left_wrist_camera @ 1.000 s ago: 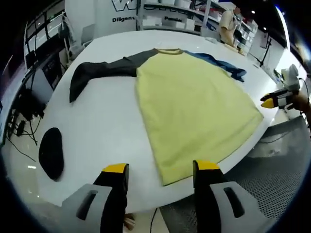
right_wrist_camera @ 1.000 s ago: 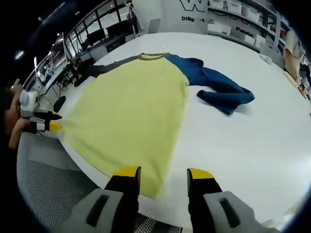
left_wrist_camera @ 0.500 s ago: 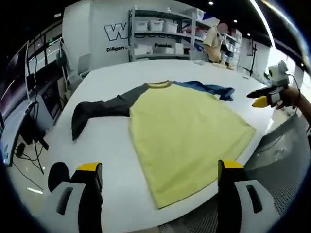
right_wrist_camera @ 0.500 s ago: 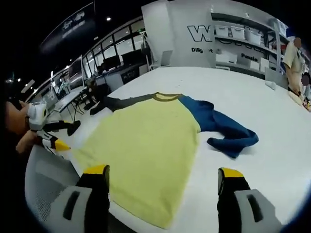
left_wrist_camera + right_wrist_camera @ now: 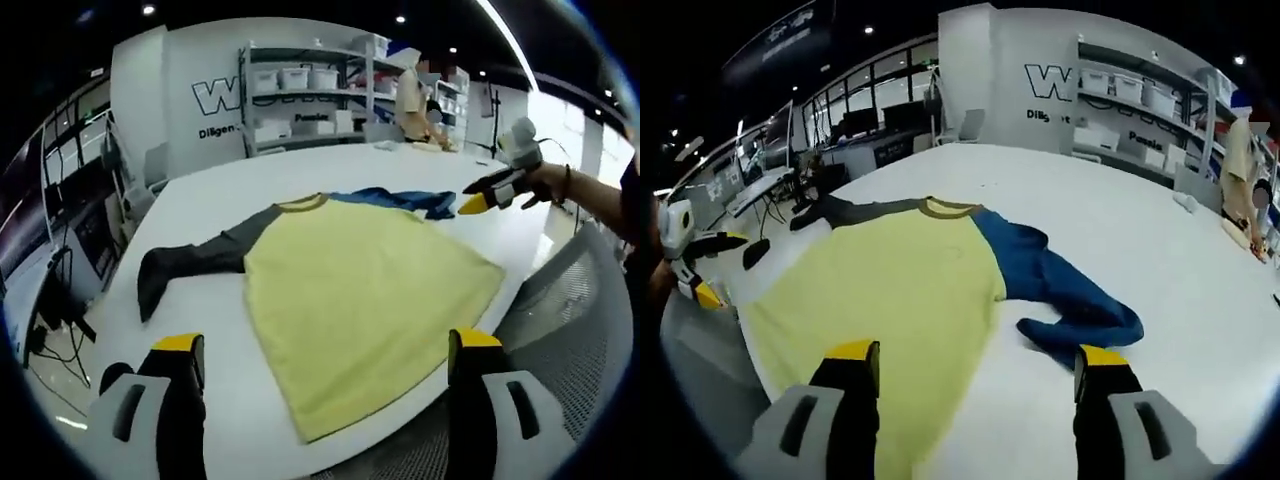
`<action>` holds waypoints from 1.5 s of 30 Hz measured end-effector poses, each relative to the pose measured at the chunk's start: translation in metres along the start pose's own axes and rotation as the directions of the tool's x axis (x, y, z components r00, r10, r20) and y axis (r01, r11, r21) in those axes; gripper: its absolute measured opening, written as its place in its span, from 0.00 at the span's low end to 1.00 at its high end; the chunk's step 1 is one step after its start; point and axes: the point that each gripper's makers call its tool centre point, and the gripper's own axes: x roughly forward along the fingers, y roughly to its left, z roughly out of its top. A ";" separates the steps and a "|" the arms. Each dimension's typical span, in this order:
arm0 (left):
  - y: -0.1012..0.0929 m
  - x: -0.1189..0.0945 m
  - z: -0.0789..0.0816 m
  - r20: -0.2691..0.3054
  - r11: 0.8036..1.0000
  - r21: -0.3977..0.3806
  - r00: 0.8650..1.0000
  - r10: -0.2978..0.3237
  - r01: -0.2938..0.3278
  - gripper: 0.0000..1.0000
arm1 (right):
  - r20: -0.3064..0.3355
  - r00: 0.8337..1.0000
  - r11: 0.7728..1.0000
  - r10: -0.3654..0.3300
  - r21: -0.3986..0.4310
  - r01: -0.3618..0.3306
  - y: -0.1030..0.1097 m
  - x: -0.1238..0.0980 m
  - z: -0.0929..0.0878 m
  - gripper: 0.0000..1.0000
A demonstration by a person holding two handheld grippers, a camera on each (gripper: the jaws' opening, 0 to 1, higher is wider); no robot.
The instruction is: Fold the garment on the visible template until the final outline fits inside the template.
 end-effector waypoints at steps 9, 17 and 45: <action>0.001 0.001 0.004 0.023 1.000 -0.016 0.999 0.023 -0.023 0.99 | -0.113 0.994 1.000 0.010 0.017 -0.008 -0.021 0.034 -0.017 0.54; 0.009 -0.002 0.009 0.057 0.998 -0.020 0.996 0.063 -0.062 0.94 | -0.162 0.986 0.998 0.025 0.054 -0.017 -0.039 0.050 -0.017 0.55; 0.014 0.000 0.003 0.032 0.996 -0.035 0.996 0.086 -0.084 0.82 | -0.223 0.974 0.998 -0.047 -0.053 0.036 -0.062 0.075 -0.021 0.24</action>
